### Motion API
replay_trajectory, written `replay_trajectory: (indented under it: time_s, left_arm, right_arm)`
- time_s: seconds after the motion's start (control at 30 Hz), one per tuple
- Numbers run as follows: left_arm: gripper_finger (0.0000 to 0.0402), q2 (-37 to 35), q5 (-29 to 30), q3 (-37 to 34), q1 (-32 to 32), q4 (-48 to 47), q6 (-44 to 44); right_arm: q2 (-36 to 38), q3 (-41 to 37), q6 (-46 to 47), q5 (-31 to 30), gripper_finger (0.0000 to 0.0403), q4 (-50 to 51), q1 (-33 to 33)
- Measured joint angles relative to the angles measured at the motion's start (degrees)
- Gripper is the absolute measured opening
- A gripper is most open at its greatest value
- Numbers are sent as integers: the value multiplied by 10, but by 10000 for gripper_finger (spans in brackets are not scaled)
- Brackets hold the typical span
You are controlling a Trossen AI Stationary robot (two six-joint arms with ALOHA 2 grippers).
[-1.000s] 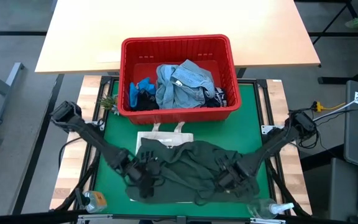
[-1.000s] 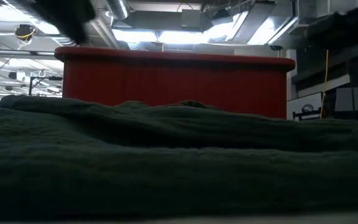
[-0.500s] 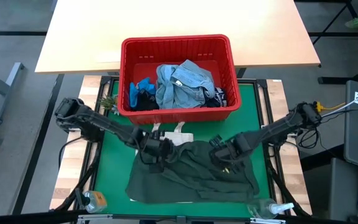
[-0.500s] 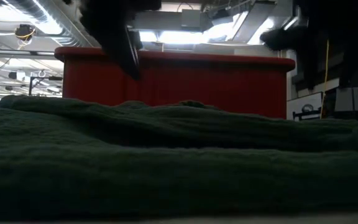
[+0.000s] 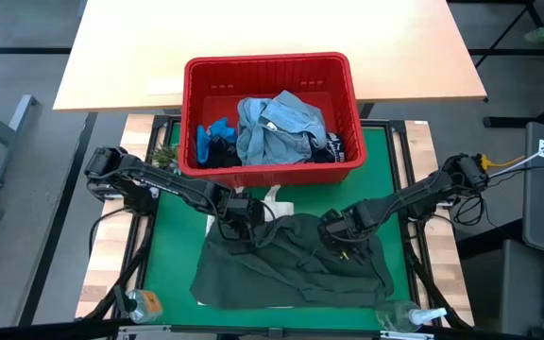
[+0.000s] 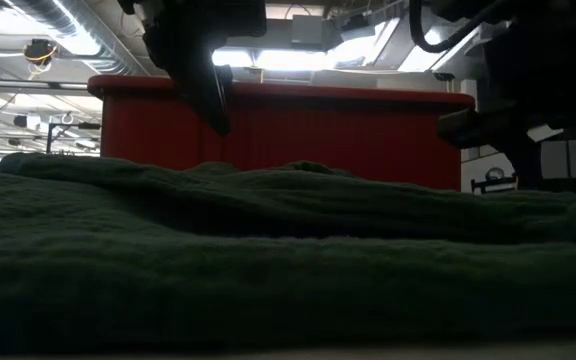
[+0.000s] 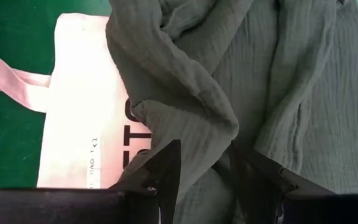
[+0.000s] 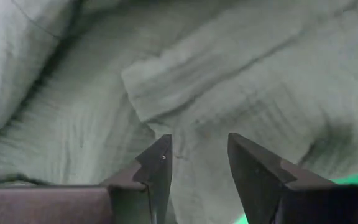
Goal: Fold Laundry from Bin
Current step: Fold the green t-shirt
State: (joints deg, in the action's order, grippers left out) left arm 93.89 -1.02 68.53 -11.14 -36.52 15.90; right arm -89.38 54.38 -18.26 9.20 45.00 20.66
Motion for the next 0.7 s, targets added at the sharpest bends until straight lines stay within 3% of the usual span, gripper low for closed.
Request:
replay_trajectory:
  time_s: [0.3,0.53,0.7]
  left_arm:
    - [131,0,0,0,0,0,0]
    - [131,0,1,0,-1,1,4]
    - [131,0,1,0,-2,1,5]
  right_arm:
    - [-15,0,0,3,154,-74,60]
    - [-36,0,-1,-96,154,-72,83]
    - [-36,1,-1,-97,154,-66,74]
